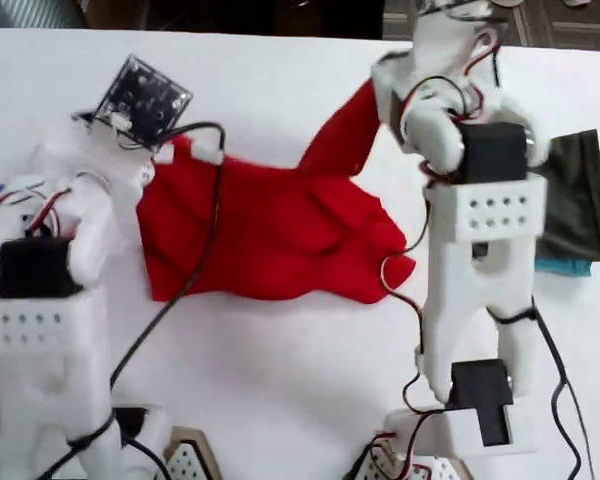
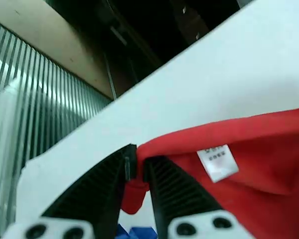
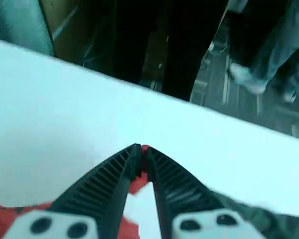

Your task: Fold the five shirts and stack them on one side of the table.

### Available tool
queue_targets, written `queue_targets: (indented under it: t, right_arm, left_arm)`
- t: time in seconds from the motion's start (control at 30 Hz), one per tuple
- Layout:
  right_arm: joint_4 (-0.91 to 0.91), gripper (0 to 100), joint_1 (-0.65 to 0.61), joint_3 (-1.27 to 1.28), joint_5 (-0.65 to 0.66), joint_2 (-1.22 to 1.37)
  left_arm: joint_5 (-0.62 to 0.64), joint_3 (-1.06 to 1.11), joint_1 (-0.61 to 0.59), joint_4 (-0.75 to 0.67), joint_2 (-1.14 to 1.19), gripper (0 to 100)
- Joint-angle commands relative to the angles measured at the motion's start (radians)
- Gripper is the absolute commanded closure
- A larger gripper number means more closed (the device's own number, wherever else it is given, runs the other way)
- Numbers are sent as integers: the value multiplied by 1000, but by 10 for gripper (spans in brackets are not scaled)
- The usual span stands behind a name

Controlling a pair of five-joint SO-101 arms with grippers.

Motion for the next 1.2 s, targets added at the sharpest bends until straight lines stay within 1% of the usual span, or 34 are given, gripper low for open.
queue_targets:
  t: [0.0,0.13,0.27,0.4,0.47,0.6,0.73,0.8,0.87,0.97,1.07,1.17]
  right_arm:
    - [48,978,56,-218,-9,-61]
    - [117,978,128,-431,-9,-61]
    - [180,978,183,-609,-8,-61]
    - [200,978,209,-707,-3,-59]
    - [214,978,208,-690,-3,-51]
    - [262,978,197,-519,-9,-33]
    - [354,974,107,-267,-11,19]
    - [366,941,50,-118,-51,54]
    - [363,889,-12,28,-92,97]
    - [314,834,-131,215,-91,160]
    - [229,829,-255,365,-94,185]
    - [131,829,-361,505,-94,154]
  left_arm:
    - [11,-228,54,29,-29,974]
    - [11,-381,71,54,-29,974]
    - [11,-464,75,63,-31,974]
    - [31,-522,75,91,-31,974]
    - [46,-522,72,95,-31,974]
    - [43,-484,68,137,-31,974]
    - [40,-443,68,153,-31,974]
    - [20,-424,61,150,-29,974]
    - [-25,-390,26,149,-29,974]
    - [-57,-323,-52,149,-28,974]
    - [-57,-234,-160,115,-29,974]
    - [-57,-140,-270,75,-29,974]
